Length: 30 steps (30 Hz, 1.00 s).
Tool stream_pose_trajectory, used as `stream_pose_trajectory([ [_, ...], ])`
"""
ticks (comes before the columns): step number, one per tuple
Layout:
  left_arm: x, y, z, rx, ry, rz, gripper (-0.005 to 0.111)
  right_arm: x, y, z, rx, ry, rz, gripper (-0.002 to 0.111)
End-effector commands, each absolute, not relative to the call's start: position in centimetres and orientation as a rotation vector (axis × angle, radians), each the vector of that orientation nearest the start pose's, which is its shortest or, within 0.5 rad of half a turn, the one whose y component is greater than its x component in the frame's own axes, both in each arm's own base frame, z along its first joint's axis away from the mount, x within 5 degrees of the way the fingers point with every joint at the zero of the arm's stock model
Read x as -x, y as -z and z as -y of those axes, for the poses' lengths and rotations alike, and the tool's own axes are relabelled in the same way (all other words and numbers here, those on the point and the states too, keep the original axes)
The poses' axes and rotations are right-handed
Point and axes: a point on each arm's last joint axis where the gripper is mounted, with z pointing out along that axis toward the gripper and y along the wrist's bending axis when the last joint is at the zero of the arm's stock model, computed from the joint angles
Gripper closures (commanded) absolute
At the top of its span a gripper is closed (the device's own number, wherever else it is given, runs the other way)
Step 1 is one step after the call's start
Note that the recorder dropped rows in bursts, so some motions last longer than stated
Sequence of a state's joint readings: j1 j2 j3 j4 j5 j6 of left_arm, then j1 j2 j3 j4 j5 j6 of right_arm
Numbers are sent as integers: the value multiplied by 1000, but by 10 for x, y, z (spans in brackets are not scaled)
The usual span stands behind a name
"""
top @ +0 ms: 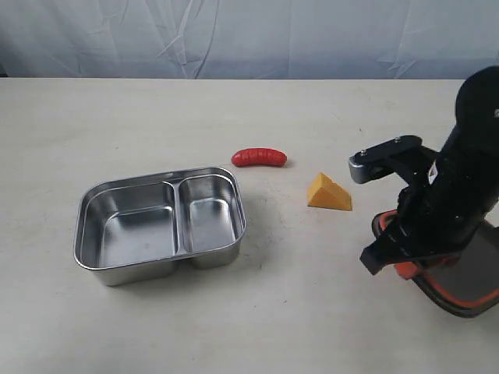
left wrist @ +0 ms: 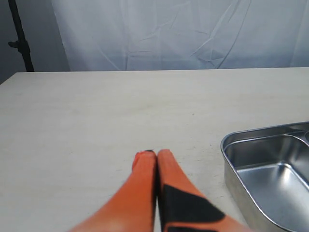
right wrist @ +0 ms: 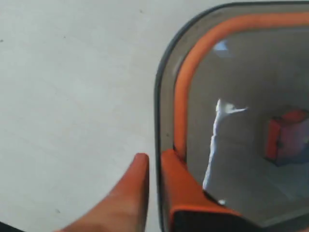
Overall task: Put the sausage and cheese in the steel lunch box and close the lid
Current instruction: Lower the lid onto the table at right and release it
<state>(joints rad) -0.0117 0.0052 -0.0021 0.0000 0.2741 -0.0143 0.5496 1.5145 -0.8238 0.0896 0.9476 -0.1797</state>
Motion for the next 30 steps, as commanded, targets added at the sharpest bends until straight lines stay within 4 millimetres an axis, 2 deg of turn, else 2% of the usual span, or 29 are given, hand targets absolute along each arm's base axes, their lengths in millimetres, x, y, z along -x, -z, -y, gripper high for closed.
stream_pose_trajectory([
  [1,-55,-190,1,4,21,-1744,107,-210,-173,-139,1007,-157,-3004,52],
  [2,-55,-190,1,4,21,-1744,107,-212,-173,-142,980,-191,-3006,32],
  [4,-55,-190,1,4,21,-1744,107,-214,-176,-145,974,-203,-2996,26],
  [8,-55,-190,1,4,21,-1744,107,-226,-190,-152,1031,-219,-2917,27],
  [14,-55,-190,1,4,21,-1744,107,-230,-201,-162,955,-336,-2911,27],
  [16,-55,-190,1,4,21,-1744,107,-228,-198,-160,967,-322,-2954,27],
  [19,-55,-190,1,4,21,-1744,107,-225,-187,-158,841,-279,-3122,27],
  [23,-55,-190,1,4,21,-1744,107,-218,-172,-155,891,-230,-3301,27],
  [27,-55,-190,1,4,21,-1744,107,-216,-169,-154,902,-224,-3347,27],
  [30,-55,-190,1,4,21,-1744,107,-219,-169,-154,911,-213,-3298,27],
])
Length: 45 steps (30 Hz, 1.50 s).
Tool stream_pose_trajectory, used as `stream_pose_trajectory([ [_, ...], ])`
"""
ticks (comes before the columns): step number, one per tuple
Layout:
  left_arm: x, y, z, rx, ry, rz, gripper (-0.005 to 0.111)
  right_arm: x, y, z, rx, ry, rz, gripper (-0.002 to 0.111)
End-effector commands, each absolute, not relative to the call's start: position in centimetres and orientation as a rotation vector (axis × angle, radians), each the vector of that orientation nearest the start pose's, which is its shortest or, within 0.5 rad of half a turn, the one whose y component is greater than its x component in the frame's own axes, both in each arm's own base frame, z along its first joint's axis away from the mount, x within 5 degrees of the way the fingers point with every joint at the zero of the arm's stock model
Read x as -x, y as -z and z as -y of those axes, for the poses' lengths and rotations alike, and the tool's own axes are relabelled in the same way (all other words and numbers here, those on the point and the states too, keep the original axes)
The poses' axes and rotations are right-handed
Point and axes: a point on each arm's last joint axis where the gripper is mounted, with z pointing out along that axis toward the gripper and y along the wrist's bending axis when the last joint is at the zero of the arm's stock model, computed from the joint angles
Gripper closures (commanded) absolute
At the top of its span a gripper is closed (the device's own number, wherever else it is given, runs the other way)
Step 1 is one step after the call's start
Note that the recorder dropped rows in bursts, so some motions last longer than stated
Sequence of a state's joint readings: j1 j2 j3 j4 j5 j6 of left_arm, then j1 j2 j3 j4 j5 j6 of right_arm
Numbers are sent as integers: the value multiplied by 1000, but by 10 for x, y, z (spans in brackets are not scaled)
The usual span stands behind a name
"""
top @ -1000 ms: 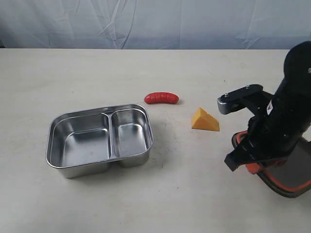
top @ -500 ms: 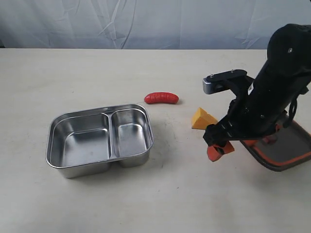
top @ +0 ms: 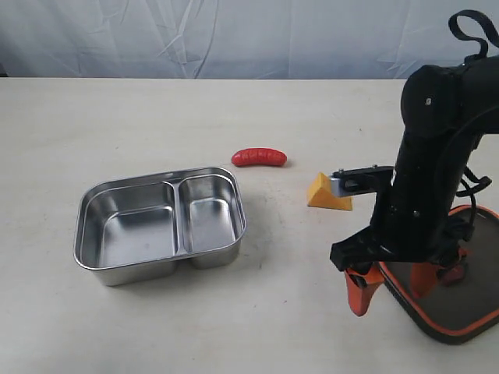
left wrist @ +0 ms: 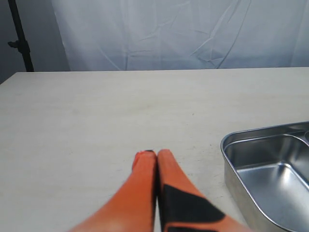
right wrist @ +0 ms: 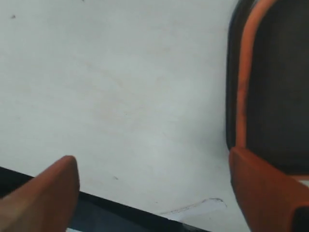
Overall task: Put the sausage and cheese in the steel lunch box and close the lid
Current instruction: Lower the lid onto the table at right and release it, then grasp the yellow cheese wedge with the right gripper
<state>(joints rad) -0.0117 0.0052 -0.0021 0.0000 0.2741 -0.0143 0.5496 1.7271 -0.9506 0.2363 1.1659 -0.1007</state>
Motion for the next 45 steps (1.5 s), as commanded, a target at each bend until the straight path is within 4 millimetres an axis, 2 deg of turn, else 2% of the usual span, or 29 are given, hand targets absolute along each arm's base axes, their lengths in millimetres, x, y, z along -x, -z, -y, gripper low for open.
stream_pose_trajectory([
  [1,-55,-190,1,4,21,-1744,107,-221,-169,-155,936,-214,-3258,27],
  [7,-55,-190,1,4,21,-1744,107,-251,-173,-160,1070,-116,-2900,27],
  [12,-55,-190,1,4,21,-1744,107,-272,-185,-168,1344,-55,-2597,27],
  [16,-55,-190,1,4,21,-1744,107,-289,-193,-178,1381,-30,-2439,27],
  [20,-55,-190,1,4,21,-1744,107,-304,-186,-186,1402,-12,-2429,27],
  [25,-55,-190,1,4,21,-1744,107,-324,-158,-196,1457,24,-2459,27],
  [38,-55,-190,1,4,21,-1744,107,-348,-114,-208,1557,73,-2438,27],
  [41,-55,-190,1,4,21,-1744,107,-347,-106,-208,1554,52,-2475,36],
  [43,-55,-190,1,4,21,-1744,107,-345,-101,-209,1534,19,-2512,52],
  [45,-55,-190,1,4,21,-1744,107,-343,-100,-209,1525,-2,-2543,75],
])
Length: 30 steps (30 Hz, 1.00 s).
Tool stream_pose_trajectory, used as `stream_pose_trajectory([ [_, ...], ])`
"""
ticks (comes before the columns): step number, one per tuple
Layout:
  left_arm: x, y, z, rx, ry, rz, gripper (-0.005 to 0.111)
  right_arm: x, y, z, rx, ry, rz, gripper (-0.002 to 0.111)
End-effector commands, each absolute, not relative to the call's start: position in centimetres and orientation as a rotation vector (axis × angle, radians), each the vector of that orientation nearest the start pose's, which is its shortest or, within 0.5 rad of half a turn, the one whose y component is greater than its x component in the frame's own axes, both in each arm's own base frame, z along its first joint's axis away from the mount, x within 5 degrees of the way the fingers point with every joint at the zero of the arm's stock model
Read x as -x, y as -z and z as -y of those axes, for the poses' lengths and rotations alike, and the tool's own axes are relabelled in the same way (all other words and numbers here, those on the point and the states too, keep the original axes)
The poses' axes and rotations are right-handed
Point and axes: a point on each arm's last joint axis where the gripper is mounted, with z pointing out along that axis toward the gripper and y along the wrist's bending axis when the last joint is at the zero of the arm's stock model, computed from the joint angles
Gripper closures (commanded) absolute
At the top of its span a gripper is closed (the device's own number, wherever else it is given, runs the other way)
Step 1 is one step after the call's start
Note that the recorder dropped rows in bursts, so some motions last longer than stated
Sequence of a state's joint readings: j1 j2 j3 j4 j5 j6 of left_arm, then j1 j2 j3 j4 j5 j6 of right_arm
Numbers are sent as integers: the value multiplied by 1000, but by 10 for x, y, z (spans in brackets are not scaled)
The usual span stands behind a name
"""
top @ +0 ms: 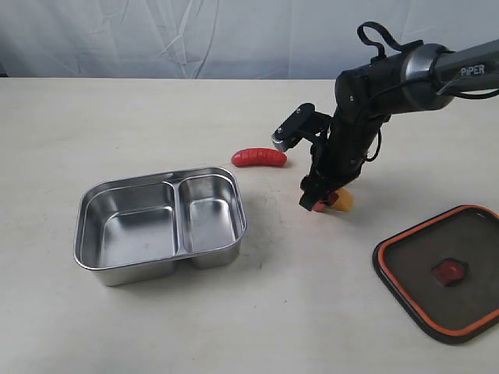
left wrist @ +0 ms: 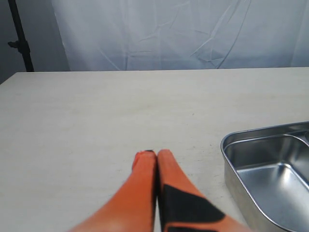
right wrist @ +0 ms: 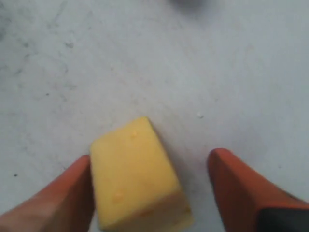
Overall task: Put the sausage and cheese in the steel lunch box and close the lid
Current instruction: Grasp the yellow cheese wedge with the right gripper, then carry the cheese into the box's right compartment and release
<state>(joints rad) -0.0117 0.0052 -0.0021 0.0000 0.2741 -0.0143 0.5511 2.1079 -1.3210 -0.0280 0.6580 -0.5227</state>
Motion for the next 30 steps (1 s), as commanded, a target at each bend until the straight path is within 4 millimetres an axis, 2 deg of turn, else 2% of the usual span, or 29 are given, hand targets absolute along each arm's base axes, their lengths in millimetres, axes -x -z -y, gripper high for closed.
stream_pose_trajectory([
  [1,-55,-190,1,4,21,-1744,107,-342,-100,-209,1520,-14,-2559,88],
  [3,-55,-190,1,4,21,-1744,107,-339,-100,-209,1516,-33,-2591,109],
  [8,-55,-190,1,4,21,-1744,107,-328,-110,-209,1481,-125,-2704,108],
  [10,-55,-190,1,4,21,-1744,107,-324,-124,-212,1428,-206,-2731,108],
  [13,-55,-190,1,4,21,-1744,107,-317,-156,-216,1333,-332,-2710,108],
  [17,-55,-190,1,4,21,-1744,107,-300,-199,-228,1339,-379,-2594,109],
  [20,-55,-190,1,4,21,-1744,107,-282,-226,-244,1373,-411,-2479,109],
  [22,-55,-190,1,4,21,-1744,107,-270,-236,-258,1390,-444,-2411,109],
  [26,-55,-190,1,4,21,-1744,107,-248,-238,-290,1431,-499,-2301,109],
  [30,-55,-190,1,4,21,-1744,107,-238,-236,-321,1495,-534,-2250,109],
])
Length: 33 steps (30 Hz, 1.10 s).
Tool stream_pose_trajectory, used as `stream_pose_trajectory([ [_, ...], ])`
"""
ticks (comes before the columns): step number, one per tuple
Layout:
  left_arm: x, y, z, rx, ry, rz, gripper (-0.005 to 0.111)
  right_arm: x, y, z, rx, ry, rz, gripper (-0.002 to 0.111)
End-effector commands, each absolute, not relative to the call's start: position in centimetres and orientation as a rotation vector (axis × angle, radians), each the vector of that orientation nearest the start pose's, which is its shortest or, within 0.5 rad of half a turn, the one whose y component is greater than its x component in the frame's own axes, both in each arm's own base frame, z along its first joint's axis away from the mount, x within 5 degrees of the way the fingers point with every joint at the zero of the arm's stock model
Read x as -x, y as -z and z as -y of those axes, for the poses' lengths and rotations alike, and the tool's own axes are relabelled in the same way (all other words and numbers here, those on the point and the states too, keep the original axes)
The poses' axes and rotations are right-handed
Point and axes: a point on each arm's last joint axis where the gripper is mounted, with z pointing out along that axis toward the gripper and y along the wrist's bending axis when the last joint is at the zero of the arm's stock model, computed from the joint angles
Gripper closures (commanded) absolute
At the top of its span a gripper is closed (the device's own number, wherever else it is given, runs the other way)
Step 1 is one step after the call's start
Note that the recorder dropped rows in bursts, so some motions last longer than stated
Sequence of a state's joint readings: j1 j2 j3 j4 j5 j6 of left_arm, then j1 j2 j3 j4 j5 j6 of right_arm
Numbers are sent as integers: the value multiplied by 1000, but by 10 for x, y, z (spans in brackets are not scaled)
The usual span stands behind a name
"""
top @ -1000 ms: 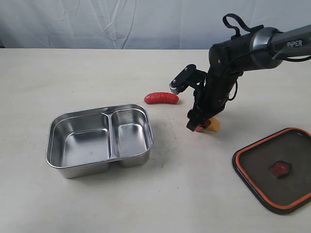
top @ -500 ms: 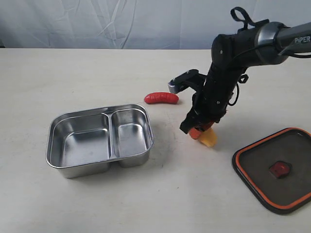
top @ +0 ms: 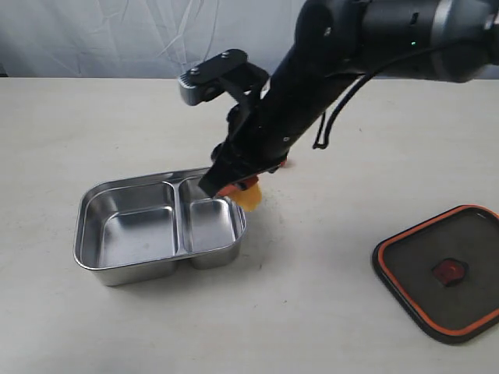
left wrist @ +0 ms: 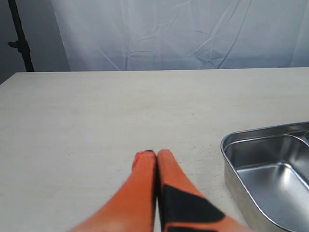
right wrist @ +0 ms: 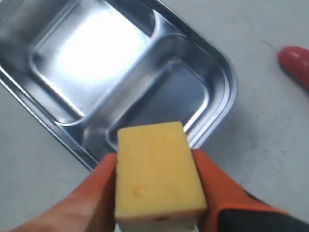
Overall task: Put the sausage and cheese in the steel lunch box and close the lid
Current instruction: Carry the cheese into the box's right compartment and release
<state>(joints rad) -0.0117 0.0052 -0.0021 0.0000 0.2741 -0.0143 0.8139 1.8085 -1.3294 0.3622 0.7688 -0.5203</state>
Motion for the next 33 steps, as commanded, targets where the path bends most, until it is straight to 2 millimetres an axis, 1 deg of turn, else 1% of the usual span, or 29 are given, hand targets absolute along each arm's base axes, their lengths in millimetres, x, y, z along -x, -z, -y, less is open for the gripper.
stream_pose_trajectory([
  [1,-55,-190,1,4,21,-1744,107,-237,-237,-329,1498,-546,-2244,109],
  [3,-55,-190,1,4,21,-1744,107,-240,-238,-341,1488,-561,-2257,109],
  [5,-55,-190,1,4,21,-1744,107,-248,-241,-349,1430,-566,-2292,109],
  [7,-55,-190,1,4,21,-1744,107,-258,-241,-353,1381,-524,-2308,109],
  [9,-55,-190,1,4,21,-1744,107,-263,-240,-355,1364,-485,-2325,109],
  [11,-55,-190,1,4,21,-1744,107,-262,-235,-362,1371,-510,-2351,109],
  [13,-55,-190,1,4,21,-1744,107,-256,-229,-372,1395,-540,-2361,109],
  [15,-55,-190,1,4,21,-1744,107,-252,-222,-379,1449,-517,-2364,109],
  [16,-55,-190,1,4,21,-1744,107,-252,-218,-381,1469,-477,-2368,109],
  [18,-55,-190,1,4,21,-1744,107,-257,-214,-380,1403,-416,-2422,109],
  [20,-55,-190,1,4,21,-1744,107,-269,-213,-372,1284,-339,-2471,109],
  [22,-55,-190,1,4,21,-1744,107,-277,-213,-366,1220,-311,-2496,109],
  [26,-55,-190,1,4,21,-1744,107,-281,-212,-361,1200,-323,-2527,109],
  [30,-55,-190,1,4,21,-1744,107,-282,-209,-362,1203,-318,-2531,109],
  [33,-55,-190,1,4,21,-1744,107,-283,-199,-363,1210,-308,-2552,109],
])
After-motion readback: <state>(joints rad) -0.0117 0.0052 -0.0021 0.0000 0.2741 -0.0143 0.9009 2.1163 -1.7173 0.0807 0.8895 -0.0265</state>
